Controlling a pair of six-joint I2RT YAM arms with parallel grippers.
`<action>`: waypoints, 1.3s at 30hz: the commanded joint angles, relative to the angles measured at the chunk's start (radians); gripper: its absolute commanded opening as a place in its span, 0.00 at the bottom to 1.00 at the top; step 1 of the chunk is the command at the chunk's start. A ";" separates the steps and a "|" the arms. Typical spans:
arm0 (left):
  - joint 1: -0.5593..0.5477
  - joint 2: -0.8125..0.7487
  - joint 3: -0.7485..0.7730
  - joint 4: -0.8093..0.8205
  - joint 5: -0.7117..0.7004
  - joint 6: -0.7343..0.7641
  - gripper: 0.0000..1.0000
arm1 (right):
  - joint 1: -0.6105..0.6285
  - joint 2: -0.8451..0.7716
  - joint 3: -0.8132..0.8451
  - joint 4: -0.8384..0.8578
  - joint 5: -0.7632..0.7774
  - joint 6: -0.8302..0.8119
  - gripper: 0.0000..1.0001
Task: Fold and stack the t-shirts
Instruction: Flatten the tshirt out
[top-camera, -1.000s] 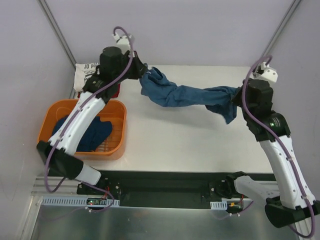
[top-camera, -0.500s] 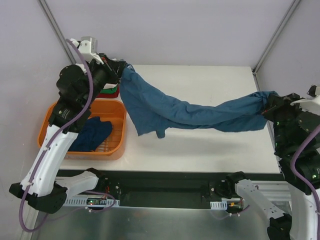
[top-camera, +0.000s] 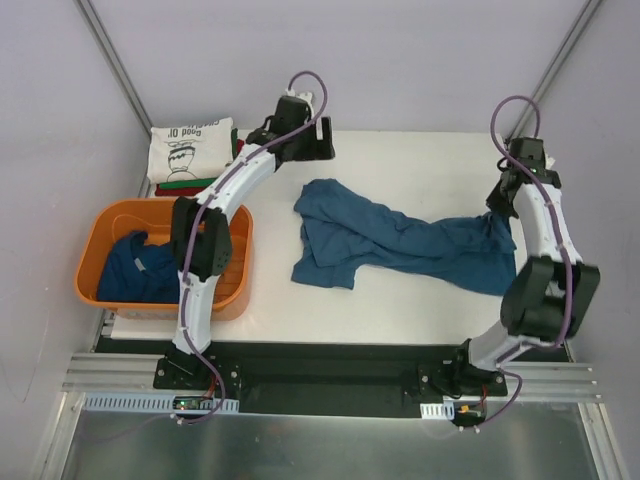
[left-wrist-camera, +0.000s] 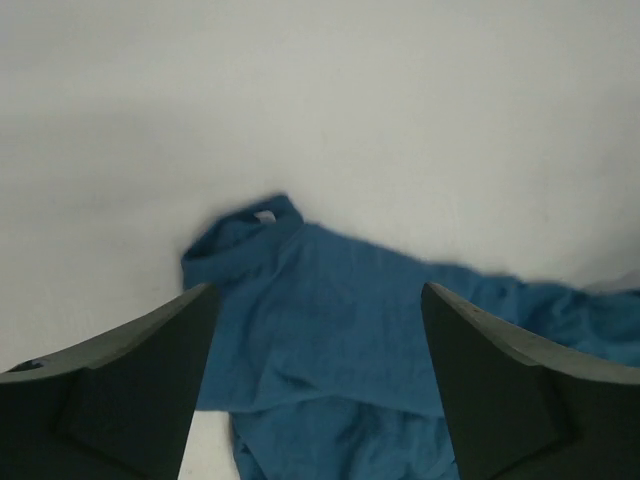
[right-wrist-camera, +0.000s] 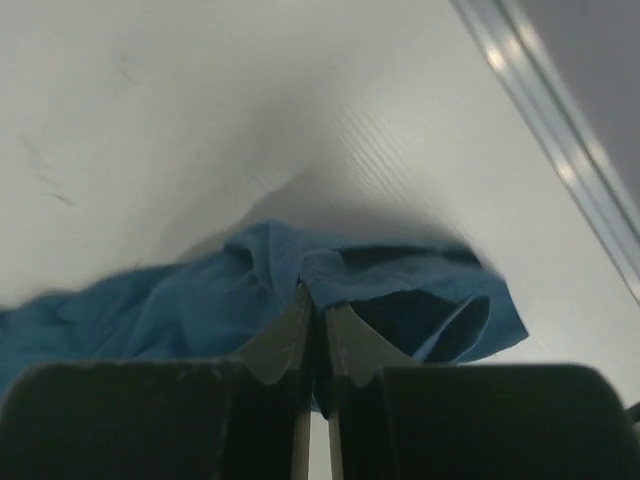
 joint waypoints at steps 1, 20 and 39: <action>0.016 0.032 0.085 -0.154 0.128 -0.041 0.99 | -0.029 0.186 0.090 -0.004 -0.109 0.021 0.17; -0.058 -0.532 -0.892 -0.125 0.160 -0.210 0.99 | -0.069 -0.246 -0.357 -0.030 -0.038 0.109 0.97; -0.106 -0.272 -0.922 -0.071 0.165 -0.230 0.37 | -0.100 -0.344 -0.422 -0.033 -0.067 0.110 0.97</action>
